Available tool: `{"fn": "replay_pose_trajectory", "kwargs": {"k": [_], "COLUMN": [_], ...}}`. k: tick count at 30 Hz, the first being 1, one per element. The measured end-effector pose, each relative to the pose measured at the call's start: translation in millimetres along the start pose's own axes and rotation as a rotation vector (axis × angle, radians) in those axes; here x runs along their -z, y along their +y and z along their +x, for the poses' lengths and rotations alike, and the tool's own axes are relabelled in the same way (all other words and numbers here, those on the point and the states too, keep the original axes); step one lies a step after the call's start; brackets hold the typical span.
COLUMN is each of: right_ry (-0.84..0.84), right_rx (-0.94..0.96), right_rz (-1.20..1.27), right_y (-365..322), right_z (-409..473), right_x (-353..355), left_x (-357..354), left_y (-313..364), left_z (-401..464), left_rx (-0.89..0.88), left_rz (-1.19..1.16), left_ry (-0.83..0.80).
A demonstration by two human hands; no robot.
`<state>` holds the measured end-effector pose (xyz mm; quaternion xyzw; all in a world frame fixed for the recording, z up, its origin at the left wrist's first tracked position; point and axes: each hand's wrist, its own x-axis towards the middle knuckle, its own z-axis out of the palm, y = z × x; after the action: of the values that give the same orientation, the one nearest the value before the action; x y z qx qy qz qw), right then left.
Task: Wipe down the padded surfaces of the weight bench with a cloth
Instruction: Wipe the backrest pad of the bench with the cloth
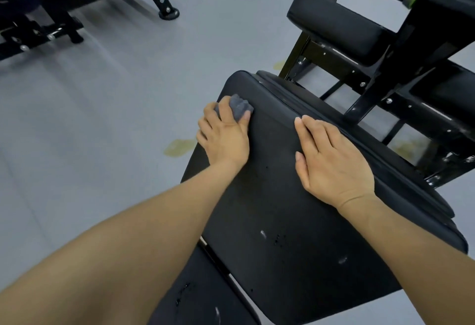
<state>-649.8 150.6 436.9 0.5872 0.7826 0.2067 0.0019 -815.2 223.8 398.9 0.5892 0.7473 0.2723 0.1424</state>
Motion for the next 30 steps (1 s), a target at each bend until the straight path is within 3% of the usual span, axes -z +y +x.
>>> {"fn": "replay_pose_trajectory", "kwargs": {"k": [5, 8, 11, 14, 16, 21, 24, 30], "right_ry": [-0.019, -0.01, 0.003, 0.013, 0.004, -0.013, -0.01, -0.009], "right_rx": [-0.004, -0.006, 0.003, 0.003, 0.006, -0.001, -0.002, 0.01], "right_rz": [0.012, 0.011, 0.014, 0.009, 0.006, 0.013, 0.02, -0.014], "right_y": [-0.1, 1.0, -0.4, -0.3, 0.1, -0.4, 0.3, -0.6], "right_z": [-1.9, -2.0, -1.0, -1.0, -1.7, -1.4, -2.6, -1.2], "right_x": [-1.2, -1.4, -2.3, -2.8, -3.0, -3.5, -1.9, -2.8], "left_x": [-10.1, -11.3, -9.2, -2.8, -0.1, -7.7, -10.3, 2.6], "left_y": [-13.8, -29.1, -28.7, -10.3, -5.8, -41.6, -53.6, -15.8], "left_z": [-47.5, -98.2, -70.9, -12.4, 9.7, -50.4, -95.0, -1.9], "left_rx": [0.032, 0.0, 0.025, 0.245, 0.295, 0.075, 0.041, 0.102], "left_rz": [-0.017, -0.039, 0.007, -0.019, -0.04, 0.041, 0.005, 0.037], "left_ry": [0.076, 0.005, 0.037, 0.012, 0.032, 0.048, 0.025, 0.05]}}
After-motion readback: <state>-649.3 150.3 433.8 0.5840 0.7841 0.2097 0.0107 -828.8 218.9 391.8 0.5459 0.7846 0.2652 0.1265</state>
